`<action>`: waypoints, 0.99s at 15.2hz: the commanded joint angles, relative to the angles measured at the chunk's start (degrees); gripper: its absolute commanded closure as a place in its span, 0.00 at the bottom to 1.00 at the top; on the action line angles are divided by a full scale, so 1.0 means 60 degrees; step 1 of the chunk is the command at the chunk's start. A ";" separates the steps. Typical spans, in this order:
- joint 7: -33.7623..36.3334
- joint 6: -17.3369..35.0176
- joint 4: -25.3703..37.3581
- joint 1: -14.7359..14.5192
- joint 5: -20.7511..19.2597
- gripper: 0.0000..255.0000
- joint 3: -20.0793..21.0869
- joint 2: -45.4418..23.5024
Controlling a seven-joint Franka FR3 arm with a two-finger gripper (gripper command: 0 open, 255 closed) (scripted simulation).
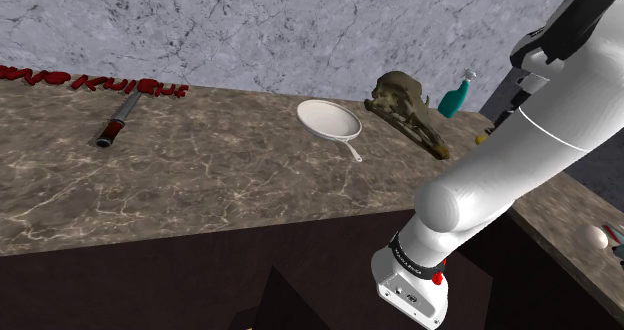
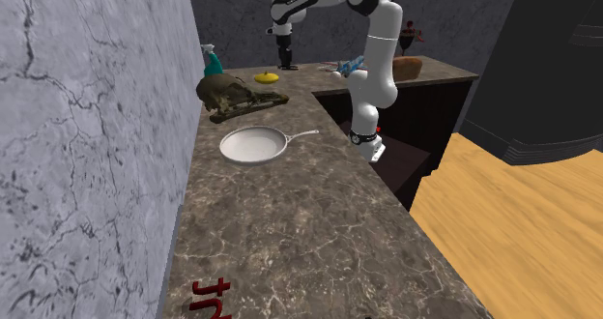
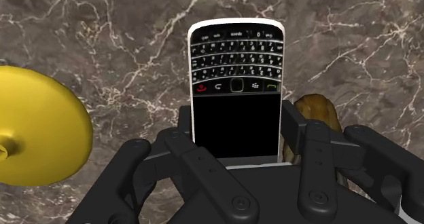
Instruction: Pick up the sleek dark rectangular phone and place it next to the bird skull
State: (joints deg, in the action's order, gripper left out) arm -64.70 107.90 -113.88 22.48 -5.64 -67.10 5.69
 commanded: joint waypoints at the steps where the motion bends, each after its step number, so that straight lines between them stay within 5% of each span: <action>1: -0.0043 0.0264 -0.0223 -0.0009 0.0068 1.00 -0.0046 -0.0080; 15: -0.1288 0.2016 -0.1356 0.0163 0.1734 1.00 -0.0331 -0.1741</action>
State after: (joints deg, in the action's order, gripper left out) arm -71.91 119.29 -121.52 23.26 4.08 -69.14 -4.20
